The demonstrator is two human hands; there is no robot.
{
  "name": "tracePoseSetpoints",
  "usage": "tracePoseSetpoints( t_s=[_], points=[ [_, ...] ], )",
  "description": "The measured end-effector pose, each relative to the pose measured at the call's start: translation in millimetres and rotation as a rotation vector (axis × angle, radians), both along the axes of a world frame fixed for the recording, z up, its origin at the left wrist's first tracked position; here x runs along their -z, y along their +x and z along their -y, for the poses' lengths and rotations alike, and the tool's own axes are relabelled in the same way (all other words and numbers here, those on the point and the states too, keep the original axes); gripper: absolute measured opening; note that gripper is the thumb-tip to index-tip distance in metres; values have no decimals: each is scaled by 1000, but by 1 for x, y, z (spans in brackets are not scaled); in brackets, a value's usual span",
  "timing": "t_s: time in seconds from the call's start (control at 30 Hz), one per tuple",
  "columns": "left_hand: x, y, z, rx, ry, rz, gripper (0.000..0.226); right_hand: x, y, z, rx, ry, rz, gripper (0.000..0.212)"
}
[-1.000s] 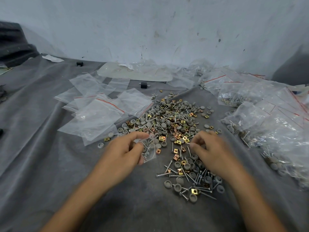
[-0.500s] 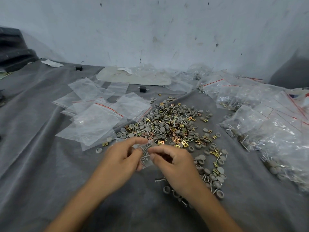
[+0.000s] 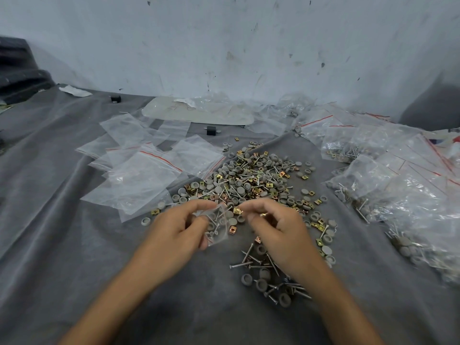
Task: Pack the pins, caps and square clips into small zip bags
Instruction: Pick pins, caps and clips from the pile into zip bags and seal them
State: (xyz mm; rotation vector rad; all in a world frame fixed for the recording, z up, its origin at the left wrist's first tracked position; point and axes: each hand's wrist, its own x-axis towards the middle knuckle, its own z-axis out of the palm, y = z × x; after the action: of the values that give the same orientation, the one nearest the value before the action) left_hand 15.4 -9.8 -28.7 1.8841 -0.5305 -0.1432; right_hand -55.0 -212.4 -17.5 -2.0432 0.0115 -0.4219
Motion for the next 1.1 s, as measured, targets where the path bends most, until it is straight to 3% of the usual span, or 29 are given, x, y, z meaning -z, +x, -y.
tracePoseSetpoints(
  t_s=[0.37,0.47,0.63,0.73,0.93,1.1],
  points=[
    [-3,3,-5,-27,-5,1,32,-10,-2,56,300,66,14,21],
    [-2,2,-4,-25,-1,-6,32,-5,-1,56,247,-44,-66,15],
    [-1,4,-3,-27,11,-7,34,2,2,39,119,-406,-209,6],
    [-2,3,-5,-32,24,-2,33,5,4,31,72,-595,-360,18],
    [-3,2,-5,-26,36,-4,31,3,0,34,45,-626,-427,38],
    [-1,2,-5,-8,37,-5,35,0,-1,31,25,-582,-397,16]
  ],
)
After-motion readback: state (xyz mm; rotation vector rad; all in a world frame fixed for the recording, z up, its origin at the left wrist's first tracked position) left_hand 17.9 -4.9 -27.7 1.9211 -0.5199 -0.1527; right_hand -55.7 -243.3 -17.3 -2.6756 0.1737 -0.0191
